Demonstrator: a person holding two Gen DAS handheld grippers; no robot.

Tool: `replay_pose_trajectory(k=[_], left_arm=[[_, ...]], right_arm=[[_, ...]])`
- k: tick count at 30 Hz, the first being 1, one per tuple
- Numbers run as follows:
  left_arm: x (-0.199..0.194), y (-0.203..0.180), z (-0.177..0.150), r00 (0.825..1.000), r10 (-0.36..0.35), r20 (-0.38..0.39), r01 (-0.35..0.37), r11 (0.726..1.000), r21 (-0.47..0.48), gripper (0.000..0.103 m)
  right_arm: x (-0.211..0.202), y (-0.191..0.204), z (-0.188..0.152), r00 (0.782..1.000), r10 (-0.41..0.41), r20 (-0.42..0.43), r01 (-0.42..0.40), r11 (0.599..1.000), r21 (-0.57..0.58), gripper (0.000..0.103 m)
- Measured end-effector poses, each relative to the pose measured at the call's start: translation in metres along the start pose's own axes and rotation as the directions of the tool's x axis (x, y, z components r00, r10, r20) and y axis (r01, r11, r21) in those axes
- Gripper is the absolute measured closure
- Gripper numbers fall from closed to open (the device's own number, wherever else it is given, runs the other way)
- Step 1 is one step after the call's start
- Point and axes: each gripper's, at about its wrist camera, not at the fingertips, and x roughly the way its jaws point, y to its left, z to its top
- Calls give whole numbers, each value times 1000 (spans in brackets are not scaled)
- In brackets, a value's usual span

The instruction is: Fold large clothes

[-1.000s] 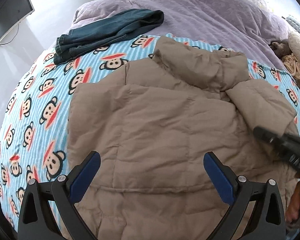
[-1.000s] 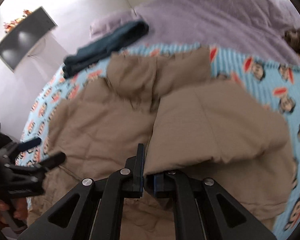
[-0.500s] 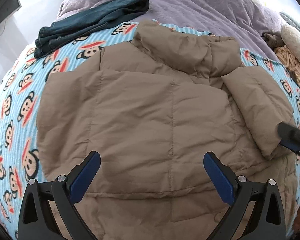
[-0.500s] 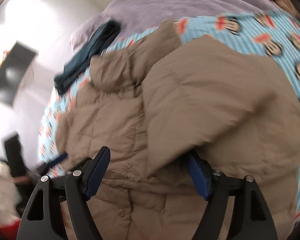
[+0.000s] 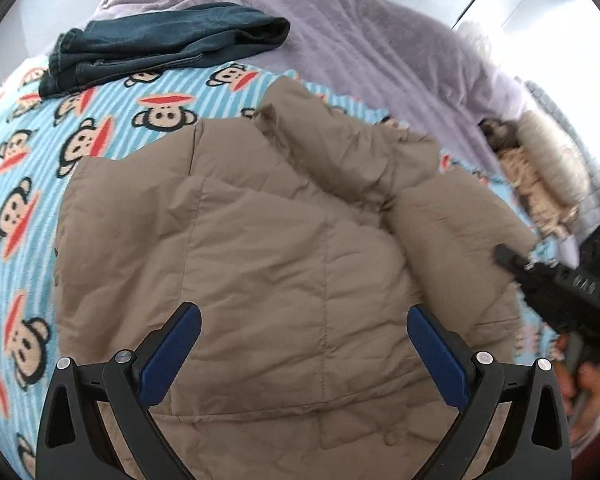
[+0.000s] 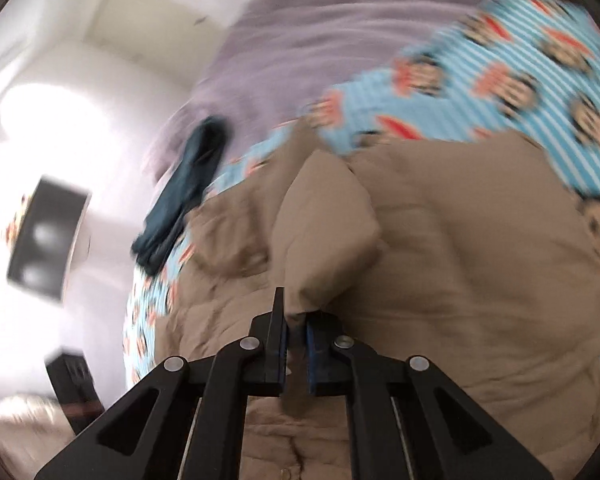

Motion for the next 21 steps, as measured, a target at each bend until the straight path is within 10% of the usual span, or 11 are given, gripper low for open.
replay_pose_trajectory(k=[8,10,12,21], left_arm=[[-7,14,18,954,-299,5,298,949,-106,0],[1,11,20,929,-370,-26,365,924,-112,0],[9,7,20,916,-397,-54,388,913,-129,0],[51,2,20,937,-322,-136,301,942,-150,0]], right_arm=[[62,66,-47,969,-64,-239,0,965,-261,90],[68,65,-56,957,-103,-272,26,962,-273,66],[62,63,-64,952,-139,-273,57,956,-289,27],[-23,-54,-58,960,-169,-225,185,981,52,27]])
